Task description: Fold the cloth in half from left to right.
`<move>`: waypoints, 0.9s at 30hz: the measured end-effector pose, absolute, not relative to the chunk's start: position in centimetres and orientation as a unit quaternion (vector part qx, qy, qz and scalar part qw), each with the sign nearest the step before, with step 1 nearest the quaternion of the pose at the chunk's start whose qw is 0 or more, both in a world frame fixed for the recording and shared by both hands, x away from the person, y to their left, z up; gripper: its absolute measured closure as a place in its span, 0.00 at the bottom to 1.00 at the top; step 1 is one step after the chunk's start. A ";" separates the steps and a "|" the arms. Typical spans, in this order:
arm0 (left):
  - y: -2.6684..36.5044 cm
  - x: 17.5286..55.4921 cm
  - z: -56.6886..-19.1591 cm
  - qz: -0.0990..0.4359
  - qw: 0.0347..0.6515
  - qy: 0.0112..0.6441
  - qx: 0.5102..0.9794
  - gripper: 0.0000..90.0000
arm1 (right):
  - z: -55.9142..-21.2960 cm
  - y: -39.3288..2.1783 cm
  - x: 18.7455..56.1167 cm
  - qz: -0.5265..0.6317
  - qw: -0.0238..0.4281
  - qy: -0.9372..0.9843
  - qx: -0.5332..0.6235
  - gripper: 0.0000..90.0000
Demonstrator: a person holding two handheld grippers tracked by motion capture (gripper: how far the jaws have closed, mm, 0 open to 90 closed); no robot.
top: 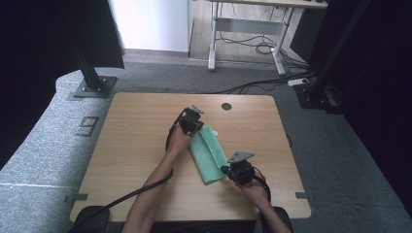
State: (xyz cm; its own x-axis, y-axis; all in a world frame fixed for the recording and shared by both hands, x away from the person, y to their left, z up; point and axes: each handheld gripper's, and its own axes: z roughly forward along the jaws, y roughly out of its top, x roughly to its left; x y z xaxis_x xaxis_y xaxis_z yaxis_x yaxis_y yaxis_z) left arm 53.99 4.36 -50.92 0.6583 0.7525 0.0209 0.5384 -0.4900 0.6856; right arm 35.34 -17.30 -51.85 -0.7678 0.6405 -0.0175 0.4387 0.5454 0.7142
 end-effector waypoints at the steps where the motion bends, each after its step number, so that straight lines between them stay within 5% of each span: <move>1: 4.3 54.1 -51.0 0.160 0.331 0.381 0.848 0.96 | -51.9 -17.3 35.4 0.359 0.142 0.868 0.311 0.97; 5: 4.2 54.2 -51.0 0.160 0.337 0.384 0.845 0.85 | -52.0 -17.5 35.5 0.356 0.147 0.868 0.314 0.96; 15: 4.2 53.5 -49.0 0.206 0.350 0.376 0.833 0.50 | -51.4 -18.9 36.0 0.358 0.177 0.849 0.345 0.72; 21: 4.5 52.7 -48.8 0.195 0.342 0.355 0.848 0.42 | -50.7 -19.8 36.5 0.368 0.185 0.839 0.356 0.65; 27: 5.5 51.8 -50.3 0.185 0.328 0.354 0.856 0.38 | -51.4 -18.6 37.5 0.355 0.156 0.855 0.345 0.71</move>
State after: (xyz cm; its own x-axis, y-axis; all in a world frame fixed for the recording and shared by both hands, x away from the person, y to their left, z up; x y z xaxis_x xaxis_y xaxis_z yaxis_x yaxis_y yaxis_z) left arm 51.80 5.51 -50.31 0.6806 0.7277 0.0849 0.4852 -0.5345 0.6920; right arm 37.52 -18.63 -51.39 -0.7125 0.7014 -0.0220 0.4794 0.5094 0.7147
